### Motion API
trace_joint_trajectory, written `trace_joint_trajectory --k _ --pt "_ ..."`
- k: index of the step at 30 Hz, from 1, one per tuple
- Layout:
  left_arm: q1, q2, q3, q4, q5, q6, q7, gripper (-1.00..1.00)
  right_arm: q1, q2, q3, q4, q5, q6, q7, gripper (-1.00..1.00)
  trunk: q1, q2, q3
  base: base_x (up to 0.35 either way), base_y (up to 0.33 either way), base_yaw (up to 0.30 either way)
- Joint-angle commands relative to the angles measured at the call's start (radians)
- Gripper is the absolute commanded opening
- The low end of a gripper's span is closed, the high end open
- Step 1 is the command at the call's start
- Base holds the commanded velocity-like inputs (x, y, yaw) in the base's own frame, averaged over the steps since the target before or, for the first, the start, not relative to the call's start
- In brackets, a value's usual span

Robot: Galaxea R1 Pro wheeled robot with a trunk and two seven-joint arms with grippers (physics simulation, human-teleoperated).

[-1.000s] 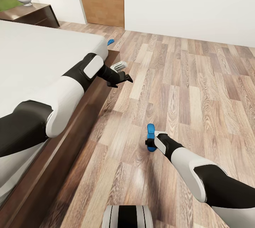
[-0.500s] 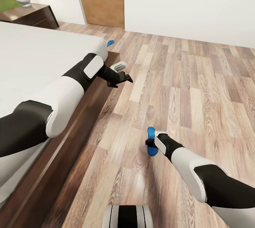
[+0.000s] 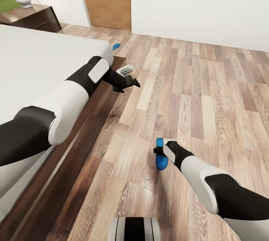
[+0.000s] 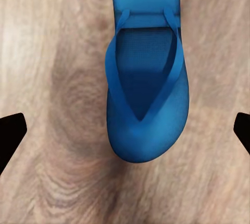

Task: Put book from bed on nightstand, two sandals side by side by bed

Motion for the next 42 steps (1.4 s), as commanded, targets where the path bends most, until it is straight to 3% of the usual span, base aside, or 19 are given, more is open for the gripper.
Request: trace_joint_trajectory --k 1,15,37,42 --pt "0.000 0.000 -0.002 -0.001 0.005 0.002 0.005 1.00 0.000 0.000 0.008 -0.002 -0.011 0.005 -0.006 1.00 0.000 0.000 -0.001 0.008 0.000 0.000" --pt "0.000 0.000 -0.002 -0.001 0.005 0.002 0.005 1.00 0.000 0.000 0.008 -0.002 -0.011 0.005 -0.006 1.00 0.000 0.000 -0.001 0.002 0.000 0.000" --pt "0.000 0.000 -0.002 -0.001 0.006 0.002 0.004 1.00 0.000 0.000 0.008 -0.002 -0.011 0.005 -0.006 1.00 0.010 -0.005 -0.086 0.000 0.000 0.000" --pt "0.000 0.000 -0.002 -0.001 0.006 0.002 0.003 1.00 0.000 0.000 0.008 -0.002 -0.011 0.005 -0.006 1.00 0.010 -0.005 -0.086 0.000 0.000 0.000"
